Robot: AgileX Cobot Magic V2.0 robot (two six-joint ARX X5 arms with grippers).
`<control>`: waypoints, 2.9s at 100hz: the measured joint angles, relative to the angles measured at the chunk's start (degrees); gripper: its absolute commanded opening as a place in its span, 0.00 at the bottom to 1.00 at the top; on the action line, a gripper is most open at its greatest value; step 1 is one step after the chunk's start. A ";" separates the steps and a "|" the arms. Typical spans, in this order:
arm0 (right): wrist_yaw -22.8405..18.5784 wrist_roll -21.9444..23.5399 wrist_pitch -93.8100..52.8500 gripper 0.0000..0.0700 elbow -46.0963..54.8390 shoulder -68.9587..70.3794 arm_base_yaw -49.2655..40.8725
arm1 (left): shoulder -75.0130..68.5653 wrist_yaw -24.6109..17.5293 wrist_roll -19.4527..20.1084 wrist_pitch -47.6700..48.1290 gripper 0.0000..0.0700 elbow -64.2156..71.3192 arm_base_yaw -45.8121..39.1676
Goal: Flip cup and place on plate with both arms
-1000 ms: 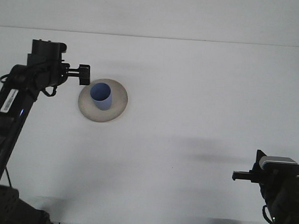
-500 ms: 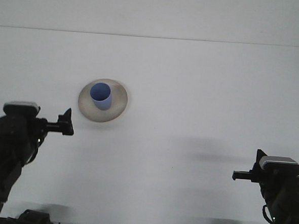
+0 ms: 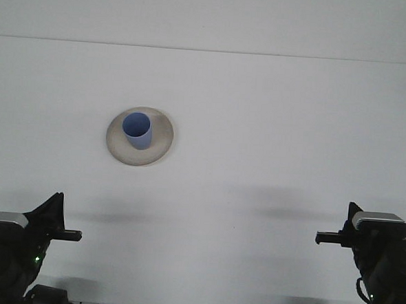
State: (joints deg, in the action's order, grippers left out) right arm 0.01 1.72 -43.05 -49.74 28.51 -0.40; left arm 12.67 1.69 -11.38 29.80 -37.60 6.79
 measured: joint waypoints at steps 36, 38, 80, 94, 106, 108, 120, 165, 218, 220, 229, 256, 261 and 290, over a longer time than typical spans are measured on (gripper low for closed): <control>0.00 -0.02 0.04 0.00 0.00 0.00 0.00 | 0.00 0.00 -0.37 -2.82 0.02 0.07 0.00; 0.00 -0.02 0.04 0.00 0.00 0.00 0.00 | 0.00 0.00 -0.37 -2.75 0.02 0.07 0.00; 0.00 -0.02 0.04 0.00 0.00 0.00 0.00 | 0.00 0.02 4.87 -5.51 0.02 0.07 0.00; 0.00 0.00 0.04 0.00 0.00 0.00 0.00 | 0.00 0.00 6.05 -8.13 0.02 1.03 -0.13; 0.00 -0.02 0.04 0.00 0.00 0.00 0.00 | -0.37 0.00 6.40 -11.54 0.02 4.02 -1.36; 0.00 0.00 0.04 0.00 0.00 0.00 0.00 | -0.55 0.00 6.40 -12.24 0.02 4.72 -1.55; 0.00 -0.02 0.04 0.00 0.00 0.00 0.00 | -2.51 0.00 6.47 -17.09 0.02 9.49 -2.01; 0.00 0.00 0.04 0.00 0.00 0.00 0.00 | -12.31 -1.66 6.56 -24.81 0.02 27.04 -2.01; 0.00 -0.02 0.07 0.00 0.00 0.00 0.02 | -12.41 -7.74 6.99 -39.41 0.02 35.69 -2.38; 0.00 -0.02 0.07 0.00 0.00 0.00 0.02 | -12.44 -7.74 6.99 -39.52 0.02 35.69 -2.38; 0.00 0.00 0.07 0.00 0.00 0.00 0.00 | -12.41 -7.74 6.99 -39.32 0.02 35.69 -2.38; 0.00 -0.02 0.07 0.00 0.00 0.00 0.00 | -12.41 -7.76 6.99 -39.47 0.02 35.69 -2.38; 0.00 0.00 0.07 0.00 0.00 0.00 0.02 | -12.41 -7.74 6.99 -39.47 0.02 35.69 -2.38; 0.00 -0.02 0.07 0.00 0.00 0.00 0.00 | -12.41 -7.74 6.99 -39.47 0.02 35.69 -2.38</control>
State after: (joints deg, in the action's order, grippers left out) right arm 0.01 1.69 -42.98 -49.74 28.51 -0.40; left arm 0.25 -6.04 -4.38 -9.67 -1.91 4.40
